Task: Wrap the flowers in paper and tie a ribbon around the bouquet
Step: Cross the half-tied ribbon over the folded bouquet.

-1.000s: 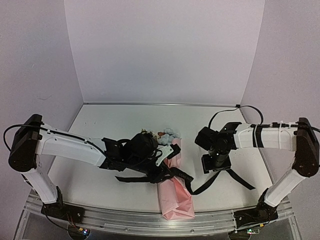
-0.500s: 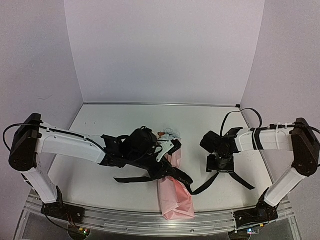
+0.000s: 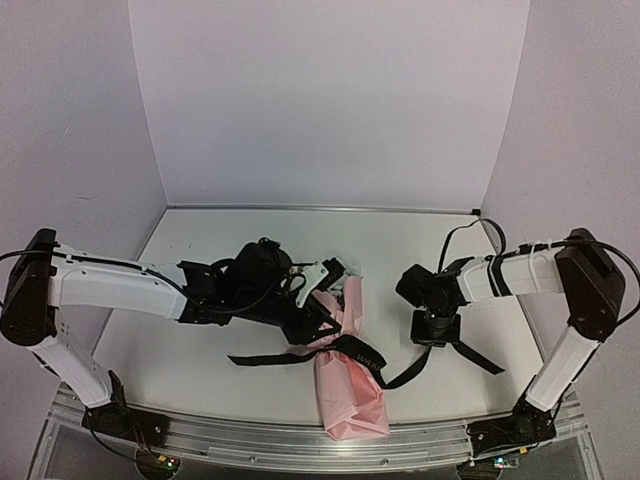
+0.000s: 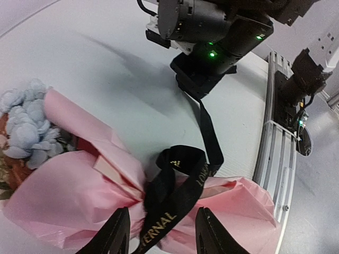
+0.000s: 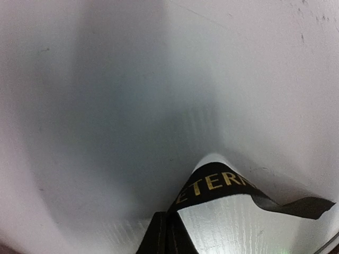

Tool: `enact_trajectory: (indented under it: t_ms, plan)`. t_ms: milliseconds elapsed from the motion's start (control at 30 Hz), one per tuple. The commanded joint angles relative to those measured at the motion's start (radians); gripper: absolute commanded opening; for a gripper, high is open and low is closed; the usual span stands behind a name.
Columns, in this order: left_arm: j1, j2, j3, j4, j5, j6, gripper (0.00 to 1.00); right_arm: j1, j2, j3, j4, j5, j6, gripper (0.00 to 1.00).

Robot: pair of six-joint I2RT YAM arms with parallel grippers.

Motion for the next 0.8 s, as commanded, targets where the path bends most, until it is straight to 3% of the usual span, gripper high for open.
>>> enact_trajectory:
  t_ms: [0, 167, 300, 433, 767]
  plan:
    - [0.083, -0.086, -0.036, 0.099, 0.025, 0.001, 0.47, -0.033, 0.040, 0.204, 0.014, -0.120, -0.245, 0.00]
    - [0.179, -0.139, -0.077, 0.185, 0.098, 0.057, 0.54, -0.042, 0.105, 0.506, -0.048, -0.502, -0.446, 0.00]
    - [0.218, -0.140, -0.109, 0.256, 0.179, 0.233, 0.57, 0.014, 0.115, 0.626, -0.113, -0.707, -0.588, 0.00]
    - [0.227, -0.097, -0.130, 0.343, 0.174, 0.427, 0.58, 0.060, 0.064, 0.608, -0.156, -0.799, -0.679, 0.00]
    - [0.263, 0.086, 0.073, 0.199, 0.399, 0.626, 0.59, 0.100, -0.068, 0.518, -0.195, -0.744, -0.794, 0.00]
